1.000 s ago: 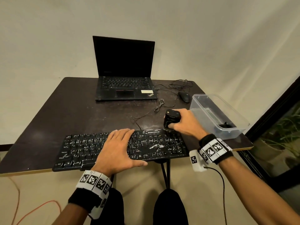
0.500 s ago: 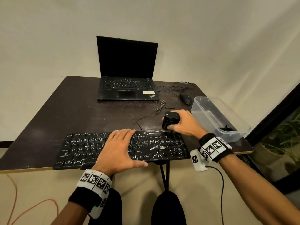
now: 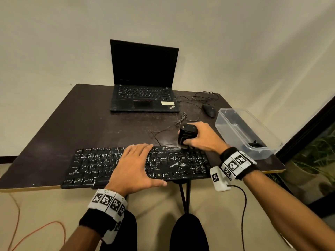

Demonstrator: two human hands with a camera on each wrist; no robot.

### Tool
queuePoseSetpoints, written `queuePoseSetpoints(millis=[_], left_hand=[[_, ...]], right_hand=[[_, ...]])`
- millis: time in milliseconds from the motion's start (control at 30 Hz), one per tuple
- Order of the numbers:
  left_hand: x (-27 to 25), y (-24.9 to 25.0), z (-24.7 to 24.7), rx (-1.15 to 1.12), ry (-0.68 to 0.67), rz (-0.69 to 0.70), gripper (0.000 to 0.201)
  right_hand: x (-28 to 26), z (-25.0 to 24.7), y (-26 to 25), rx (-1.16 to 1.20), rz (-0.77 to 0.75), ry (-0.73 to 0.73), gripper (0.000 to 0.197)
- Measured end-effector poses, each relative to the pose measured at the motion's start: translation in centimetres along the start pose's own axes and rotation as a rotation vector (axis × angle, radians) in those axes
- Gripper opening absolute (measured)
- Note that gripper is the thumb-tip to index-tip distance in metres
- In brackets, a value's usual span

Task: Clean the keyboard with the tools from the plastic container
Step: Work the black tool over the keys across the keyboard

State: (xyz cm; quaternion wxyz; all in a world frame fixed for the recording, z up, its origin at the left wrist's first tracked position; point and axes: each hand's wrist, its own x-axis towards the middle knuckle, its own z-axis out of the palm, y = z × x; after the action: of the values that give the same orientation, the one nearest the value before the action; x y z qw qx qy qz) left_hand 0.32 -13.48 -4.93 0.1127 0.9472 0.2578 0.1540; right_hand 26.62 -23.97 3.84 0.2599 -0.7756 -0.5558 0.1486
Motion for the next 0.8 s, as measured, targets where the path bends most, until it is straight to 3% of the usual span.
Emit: queuePoseSetpoints(millis=[167,300,400,533,667,800], left_hand=[[0.1,-0.1,0.0,-0.019,0.018,0.006,0.138],[0.0,0.1,-0.2,-0.007,-0.003,0.004,0.138],[0.0,0.1,-0.3,-0.030,0.000,-0.003,0.137],[0.0,0.2,-0.5,-0.009,-0.010,-0.004,0.138],[0.0,0.4,-0.7,-0.015,-0.019,-0.009,0.136],[0.0,0.4,-0.7,-0.001,-0.024,-0.007,0.137]], right_hand=[[-0.3,0.8,-0.2,0.003,-0.030,-0.068,0.034],[0.1,0.5,0.2,-0.031,0.003,0.038,0.027],[-0.2,1.0,-0.2,-0.014,-0.043,-0.079,0.028],[0.0,0.9,0.2,-0.020,0.005,0.040,0.028],[-0.3,0.9,0.2,0.033,0.005,-0.079,0.037],[-0.1,0.6,0.8,0.037,0.044,0.022,0.032]])
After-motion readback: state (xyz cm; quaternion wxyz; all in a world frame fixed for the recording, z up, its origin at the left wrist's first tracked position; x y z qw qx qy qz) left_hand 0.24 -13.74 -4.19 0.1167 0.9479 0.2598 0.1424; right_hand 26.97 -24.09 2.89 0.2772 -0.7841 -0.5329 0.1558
